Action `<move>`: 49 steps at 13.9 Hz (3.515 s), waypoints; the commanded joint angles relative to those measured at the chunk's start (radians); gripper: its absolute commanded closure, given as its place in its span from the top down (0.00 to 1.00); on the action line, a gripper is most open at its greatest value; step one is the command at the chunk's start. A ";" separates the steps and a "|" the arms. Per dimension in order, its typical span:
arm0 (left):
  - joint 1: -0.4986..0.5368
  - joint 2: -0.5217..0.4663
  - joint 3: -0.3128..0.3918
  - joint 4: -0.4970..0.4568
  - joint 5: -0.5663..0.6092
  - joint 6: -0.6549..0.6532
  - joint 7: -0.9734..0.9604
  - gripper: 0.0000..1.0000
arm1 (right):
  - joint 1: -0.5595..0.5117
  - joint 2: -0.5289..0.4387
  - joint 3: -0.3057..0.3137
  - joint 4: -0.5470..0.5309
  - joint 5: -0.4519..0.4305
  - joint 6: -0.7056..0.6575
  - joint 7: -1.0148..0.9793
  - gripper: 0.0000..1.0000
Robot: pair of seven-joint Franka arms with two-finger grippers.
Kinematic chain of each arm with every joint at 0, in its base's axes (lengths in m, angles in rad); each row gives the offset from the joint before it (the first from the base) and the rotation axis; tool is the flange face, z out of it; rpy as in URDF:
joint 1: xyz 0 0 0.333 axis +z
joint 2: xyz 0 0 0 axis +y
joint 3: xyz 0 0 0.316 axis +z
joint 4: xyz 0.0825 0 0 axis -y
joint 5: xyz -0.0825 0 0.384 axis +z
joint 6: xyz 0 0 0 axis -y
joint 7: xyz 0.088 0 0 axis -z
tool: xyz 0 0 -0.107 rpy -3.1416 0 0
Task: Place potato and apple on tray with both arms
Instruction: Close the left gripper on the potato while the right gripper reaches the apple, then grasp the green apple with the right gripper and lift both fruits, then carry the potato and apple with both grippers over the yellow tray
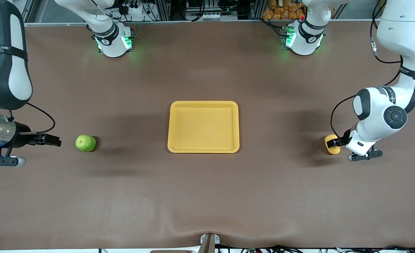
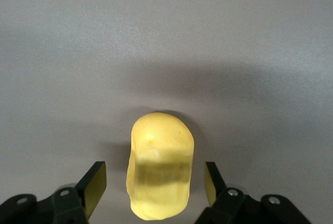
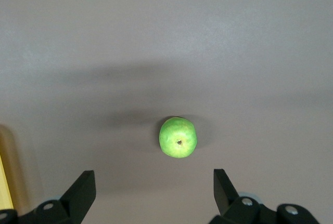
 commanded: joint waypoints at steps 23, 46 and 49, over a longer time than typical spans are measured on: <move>-0.001 -0.038 -0.086 0.025 0.011 -0.069 -0.046 0.00 | -0.020 0.215 0.017 0.000 0.004 -0.058 -0.050 1.00; -0.022 -0.088 -0.445 0.161 0.037 -0.358 -0.299 0.00 | -0.055 0.059 0.028 -0.537 0.003 0.582 -0.267 0.00; -0.076 -0.081 -0.445 0.170 0.037 -0.356 -0.331 0.00 | -0.047 -0.005 0.115 -0.538 0.003 0.562 -0.267 0.00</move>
